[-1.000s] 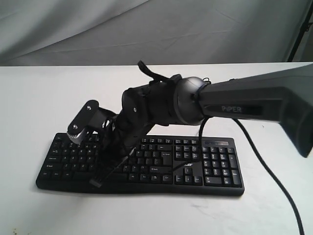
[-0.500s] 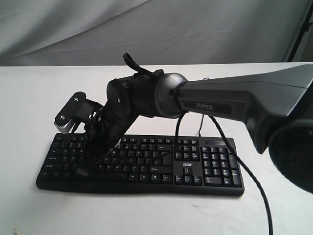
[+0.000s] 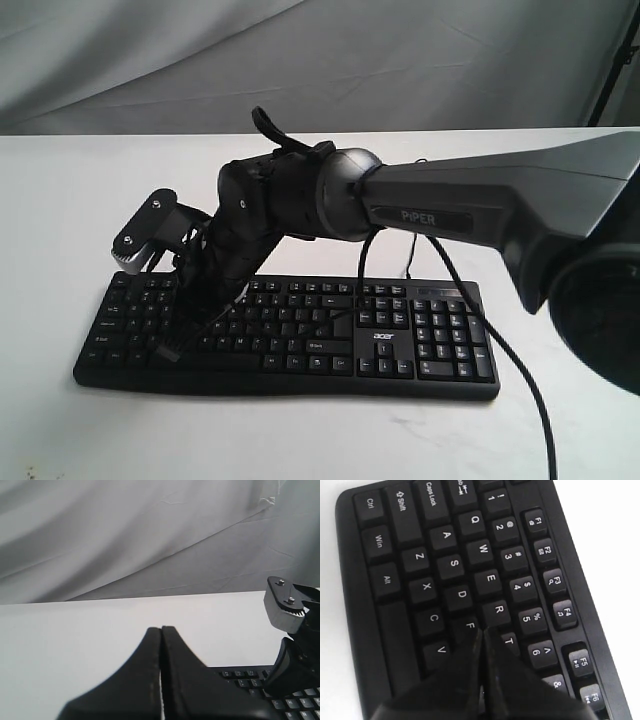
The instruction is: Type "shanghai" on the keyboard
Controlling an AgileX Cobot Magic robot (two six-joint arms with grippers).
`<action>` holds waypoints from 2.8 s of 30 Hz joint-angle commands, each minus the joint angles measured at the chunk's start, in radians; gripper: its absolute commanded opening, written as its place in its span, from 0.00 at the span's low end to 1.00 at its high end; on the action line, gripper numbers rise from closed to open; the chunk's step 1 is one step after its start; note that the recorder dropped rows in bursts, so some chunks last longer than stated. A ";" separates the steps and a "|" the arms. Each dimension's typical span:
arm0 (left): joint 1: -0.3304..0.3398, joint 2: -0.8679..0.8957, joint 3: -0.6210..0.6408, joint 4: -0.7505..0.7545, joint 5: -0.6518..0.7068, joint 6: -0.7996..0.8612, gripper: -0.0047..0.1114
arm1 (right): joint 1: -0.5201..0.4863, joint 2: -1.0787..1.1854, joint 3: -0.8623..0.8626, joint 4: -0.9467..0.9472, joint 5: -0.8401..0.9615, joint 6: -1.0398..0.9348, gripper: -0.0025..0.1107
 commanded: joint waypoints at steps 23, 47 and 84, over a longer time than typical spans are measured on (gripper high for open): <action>-0.006 -0.002 0.002 -0.007 -0.005 -0.003 0.04 | 0.001 0.042 0.007 0.028 0.004 0.005 0.02; -0.006 -0.002 0.002 -0.007 -0.005 -0.003 0.04 | -0.003 -0.063 0.095 -0.075 -0.029 0.074 0.02; -0.006 -0.002 0.002 -0.007 -0.005 -0.003 0.04 | -0.011 -0.025 0.100 -0.038 -0.038 0.054 0.02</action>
